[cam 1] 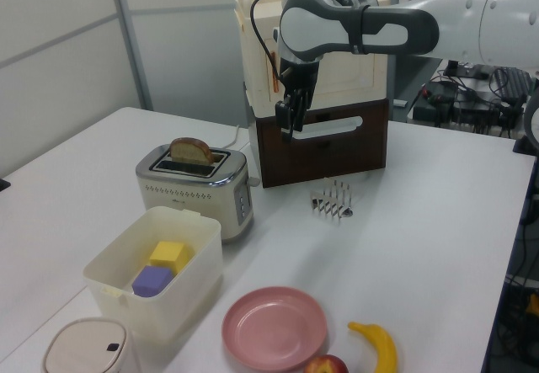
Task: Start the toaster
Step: 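Lift the gripper up and away from the toaster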
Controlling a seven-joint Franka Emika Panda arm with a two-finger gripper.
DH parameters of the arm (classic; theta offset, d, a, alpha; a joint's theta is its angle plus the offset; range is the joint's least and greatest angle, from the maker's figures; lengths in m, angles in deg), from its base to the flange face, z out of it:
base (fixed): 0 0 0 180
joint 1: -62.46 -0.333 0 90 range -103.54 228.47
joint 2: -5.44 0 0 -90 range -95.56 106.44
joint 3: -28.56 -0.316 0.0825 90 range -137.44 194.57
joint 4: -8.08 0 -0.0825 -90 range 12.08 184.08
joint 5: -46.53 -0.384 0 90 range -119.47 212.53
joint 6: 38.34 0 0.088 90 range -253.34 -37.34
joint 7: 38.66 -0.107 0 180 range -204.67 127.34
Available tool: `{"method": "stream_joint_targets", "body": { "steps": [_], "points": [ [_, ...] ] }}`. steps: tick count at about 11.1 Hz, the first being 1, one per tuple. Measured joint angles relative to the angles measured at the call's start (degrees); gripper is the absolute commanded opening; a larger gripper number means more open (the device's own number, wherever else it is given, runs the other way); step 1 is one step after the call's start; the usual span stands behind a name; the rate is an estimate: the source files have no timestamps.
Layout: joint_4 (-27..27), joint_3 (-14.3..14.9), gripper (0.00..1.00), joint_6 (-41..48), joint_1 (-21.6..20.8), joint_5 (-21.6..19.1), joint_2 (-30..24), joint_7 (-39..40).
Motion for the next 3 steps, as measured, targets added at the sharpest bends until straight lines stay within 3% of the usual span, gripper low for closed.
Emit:
{"method": "stream_joint_targets", "body": {
  "steps": [3],
  "points": [
    [0.06, -0.05, 1.00, 0.02, -0.53, 1.97, 0.00, 0.18]
  ]
}}
